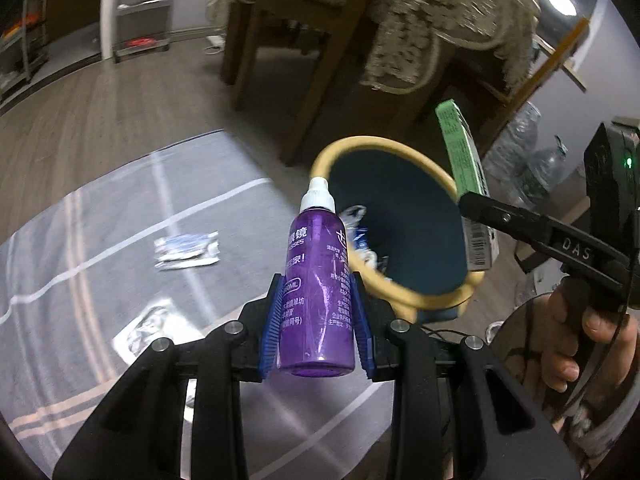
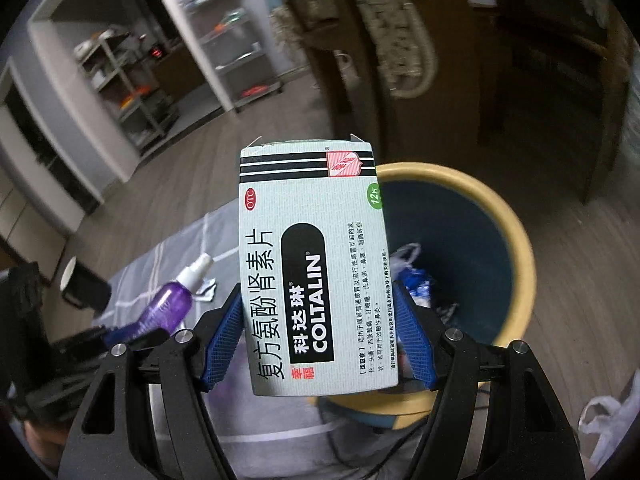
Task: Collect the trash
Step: 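Carry the bottle and box over the bin and open both tools, then move both open tools back over the cloth toward the foil items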
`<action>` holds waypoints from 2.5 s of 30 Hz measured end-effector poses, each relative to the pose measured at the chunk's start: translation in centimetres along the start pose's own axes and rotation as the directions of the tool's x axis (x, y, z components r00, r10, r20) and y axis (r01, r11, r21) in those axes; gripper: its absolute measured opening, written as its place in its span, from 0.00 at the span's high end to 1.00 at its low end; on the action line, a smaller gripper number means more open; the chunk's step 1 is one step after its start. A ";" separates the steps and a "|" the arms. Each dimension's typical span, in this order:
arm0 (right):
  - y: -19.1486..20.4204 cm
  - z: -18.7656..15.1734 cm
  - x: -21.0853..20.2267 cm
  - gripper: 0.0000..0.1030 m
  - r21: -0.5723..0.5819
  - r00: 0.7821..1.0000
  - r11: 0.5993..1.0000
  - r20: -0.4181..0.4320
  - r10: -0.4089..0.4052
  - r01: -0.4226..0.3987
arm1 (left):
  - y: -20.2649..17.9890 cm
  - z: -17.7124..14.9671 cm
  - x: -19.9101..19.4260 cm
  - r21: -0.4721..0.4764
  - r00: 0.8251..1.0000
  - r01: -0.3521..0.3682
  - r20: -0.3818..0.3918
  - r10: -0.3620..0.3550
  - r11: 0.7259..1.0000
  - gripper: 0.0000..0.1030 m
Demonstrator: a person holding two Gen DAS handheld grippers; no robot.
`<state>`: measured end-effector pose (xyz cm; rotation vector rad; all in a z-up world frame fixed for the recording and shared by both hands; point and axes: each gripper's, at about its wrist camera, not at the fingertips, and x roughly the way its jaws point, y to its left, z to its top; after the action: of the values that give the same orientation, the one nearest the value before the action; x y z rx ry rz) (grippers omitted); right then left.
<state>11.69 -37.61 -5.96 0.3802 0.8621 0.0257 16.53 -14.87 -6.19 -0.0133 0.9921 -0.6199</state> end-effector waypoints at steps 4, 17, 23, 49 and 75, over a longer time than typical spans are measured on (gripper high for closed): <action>-1.2 0.7 -1.2 0.30 0.004 0.998 0.999 0.025 -0.050 0.050 | -2.7 1.0 1.9 0.039 1.000 0.025 -0.016 -0.024 0.999 0.69; -5.1 1.5 0.2 0.30 0.009 0.986 0.993 -0.120 -0.115 0.117 | -7.4 3.5 8.3 0.083 0.996 0.034 -0.087 -0.027 0.996 0.69; -5.7 1.7 1.5 0.30 0.030 0.976 0.992 -0.185 -0.119 0.127 | -7.7 3.6 10.1 0.085 0.992 0.023 -0.129 -0.012 0.996 0.69; -2.2 1.6 2.1 0.25 -0.076 0.973 0.987 -0.168 -0.156 0.145 | 0.9 0.0 1.7 -0.024 0.992 -0.123 -0.046 0.121 0.992 0.35; 2.3 0.0 2.0 0.25 -0.170 0.993 0.983 -0.086 -0.087 0.071 | 10.0 -5.2 3.9 -0.514 0.885 -0.465 -0.253 0.390 0.721 0.19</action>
<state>13.32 -35.10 -6.60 0.1885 0.9589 0.0420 18.78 -7.14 -14.96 -0.2652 1.2271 0.1262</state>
